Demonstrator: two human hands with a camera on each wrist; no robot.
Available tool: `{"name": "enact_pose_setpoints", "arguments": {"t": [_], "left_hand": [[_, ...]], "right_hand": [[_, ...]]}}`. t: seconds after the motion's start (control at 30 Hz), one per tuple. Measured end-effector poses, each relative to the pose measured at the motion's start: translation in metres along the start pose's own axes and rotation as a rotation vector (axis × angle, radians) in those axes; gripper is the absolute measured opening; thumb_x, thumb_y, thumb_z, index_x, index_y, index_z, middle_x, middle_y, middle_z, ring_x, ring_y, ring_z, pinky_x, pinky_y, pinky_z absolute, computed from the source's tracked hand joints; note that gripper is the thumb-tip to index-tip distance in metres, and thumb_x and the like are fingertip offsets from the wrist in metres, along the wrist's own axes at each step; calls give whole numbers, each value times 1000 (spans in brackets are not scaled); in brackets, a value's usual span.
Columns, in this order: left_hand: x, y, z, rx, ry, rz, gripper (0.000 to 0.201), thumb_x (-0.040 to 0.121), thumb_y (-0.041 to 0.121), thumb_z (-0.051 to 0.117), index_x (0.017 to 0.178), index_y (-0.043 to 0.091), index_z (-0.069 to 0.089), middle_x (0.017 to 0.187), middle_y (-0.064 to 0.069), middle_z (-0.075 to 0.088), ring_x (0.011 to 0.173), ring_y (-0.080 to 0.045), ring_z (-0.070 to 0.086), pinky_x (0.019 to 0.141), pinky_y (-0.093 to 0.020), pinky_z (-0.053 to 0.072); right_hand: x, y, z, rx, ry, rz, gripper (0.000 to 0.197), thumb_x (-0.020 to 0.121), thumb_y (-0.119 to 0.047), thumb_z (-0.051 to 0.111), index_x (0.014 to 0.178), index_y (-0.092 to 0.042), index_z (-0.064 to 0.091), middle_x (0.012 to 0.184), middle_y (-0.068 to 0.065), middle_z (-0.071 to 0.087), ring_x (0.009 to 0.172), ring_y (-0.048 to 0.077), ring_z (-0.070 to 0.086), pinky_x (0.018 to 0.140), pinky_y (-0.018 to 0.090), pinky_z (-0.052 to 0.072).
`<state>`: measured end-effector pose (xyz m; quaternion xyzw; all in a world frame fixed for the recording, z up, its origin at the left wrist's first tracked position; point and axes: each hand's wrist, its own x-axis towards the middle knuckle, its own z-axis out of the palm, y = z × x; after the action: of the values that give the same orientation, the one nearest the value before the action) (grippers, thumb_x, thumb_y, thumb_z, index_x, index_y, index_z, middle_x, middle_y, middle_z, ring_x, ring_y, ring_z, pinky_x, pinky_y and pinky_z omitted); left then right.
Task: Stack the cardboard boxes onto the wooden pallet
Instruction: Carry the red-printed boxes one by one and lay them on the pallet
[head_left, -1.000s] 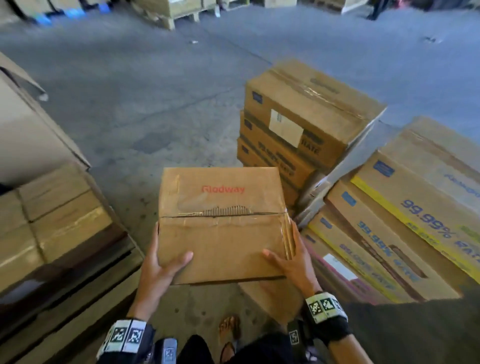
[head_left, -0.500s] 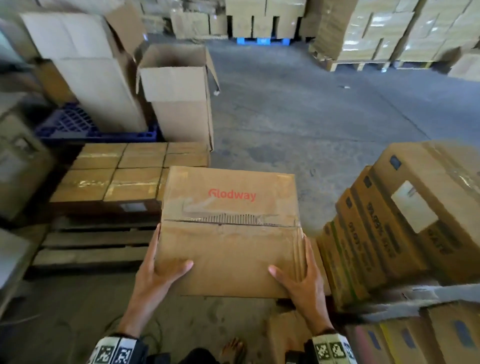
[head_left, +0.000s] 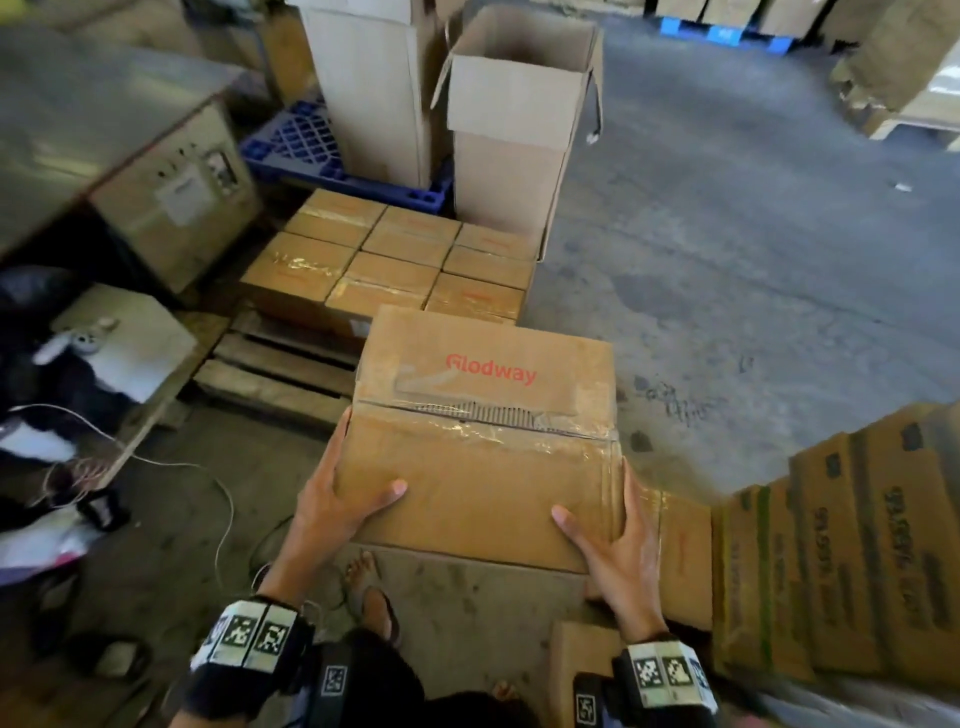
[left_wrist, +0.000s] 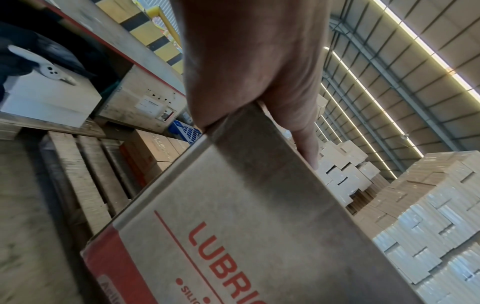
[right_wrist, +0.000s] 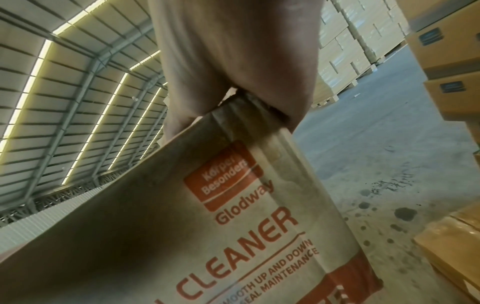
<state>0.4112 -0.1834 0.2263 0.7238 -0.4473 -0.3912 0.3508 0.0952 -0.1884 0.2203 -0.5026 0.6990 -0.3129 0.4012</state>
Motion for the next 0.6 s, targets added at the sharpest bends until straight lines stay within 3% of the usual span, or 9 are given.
{"name": "enact_pose_setpoints", "arguments": {"t": [0.13,0.27,0.33,0.5,0.6], "left_hand": [[41,-6,-21,-21,-10,-51,117,56,65,79,152,54,13,137,6,47,125,-23,51,105,-49,45],[95,-8,-62,10,-11,-53,113,66,59,80,153,53,9,147,-1,44,131,-28,47,107,-51,40],[126,-11,-90,16,9,-63,111,72,52,83,154,50,9,150,-3,42,132,-28,45,106,-47,39],[188,-23,-160,12,16,-83,122,52,73,71,153,51,7,151,-2,40,134,-29,44,109,-53,39],[217,-34,-198,5,28,-98,121,51,77,70,151,56,5,151,-2,39,133,-31,45,107,-58,41]], "right_hand": [[32,-23,29,1,-42,7,126,59,-79,77,158,-42,8,161,2,33,143,27,40,116,54,35],[67,-67,77,24,-47,-23,114,69,-57,80,158,-36,13,158,1,38,134,14,43,113,46,35],[82,-96,107,26,-56,-57,114,70,-57,82,158,-35,14,157,1,38,126,8,41,111,44,35],[123,-145,186,-9,-99,-36,108,74,-52,78,159,-34,12,158,5,38,136,24,46,112,47,36],[142,-172,228,-14,-122,-48,105,76,-52,78,158,-39,14,157,0,39,133,14,44,111,43,36]]}}
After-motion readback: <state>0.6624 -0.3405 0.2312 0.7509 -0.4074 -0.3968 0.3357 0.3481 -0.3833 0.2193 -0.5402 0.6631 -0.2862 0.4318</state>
